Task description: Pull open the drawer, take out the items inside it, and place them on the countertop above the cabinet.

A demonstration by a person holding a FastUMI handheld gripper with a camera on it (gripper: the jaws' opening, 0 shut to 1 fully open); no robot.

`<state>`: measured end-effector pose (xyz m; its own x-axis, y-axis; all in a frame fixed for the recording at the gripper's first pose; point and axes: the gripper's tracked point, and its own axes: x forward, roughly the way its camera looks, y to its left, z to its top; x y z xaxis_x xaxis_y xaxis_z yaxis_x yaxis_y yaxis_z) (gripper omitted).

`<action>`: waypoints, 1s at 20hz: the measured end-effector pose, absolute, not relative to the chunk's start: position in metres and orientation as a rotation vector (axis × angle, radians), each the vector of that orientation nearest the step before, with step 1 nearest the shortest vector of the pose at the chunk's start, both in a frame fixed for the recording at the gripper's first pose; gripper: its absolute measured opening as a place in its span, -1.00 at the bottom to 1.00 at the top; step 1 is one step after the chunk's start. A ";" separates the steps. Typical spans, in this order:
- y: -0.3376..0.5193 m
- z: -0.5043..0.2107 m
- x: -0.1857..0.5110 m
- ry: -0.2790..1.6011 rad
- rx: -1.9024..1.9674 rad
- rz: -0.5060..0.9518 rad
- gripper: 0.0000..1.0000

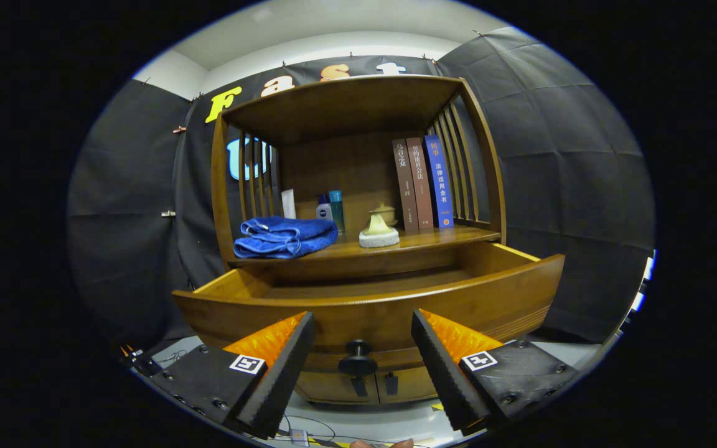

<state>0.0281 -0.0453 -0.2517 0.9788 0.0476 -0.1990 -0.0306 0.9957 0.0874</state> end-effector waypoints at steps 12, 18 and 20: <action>-0.032 -0.287 0.053 0.234 -0.019 0.006 0.96; -0.028 -0.285 0.088 0.244 -0.013 -0.004 0.98; -0.028 -0.287 0.103 0.240 -0.023 -0.008 0.98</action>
<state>0.1029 -0.0277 -0.2868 0.9714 -0.0107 -0.2374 0.0053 0.9997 -0.0237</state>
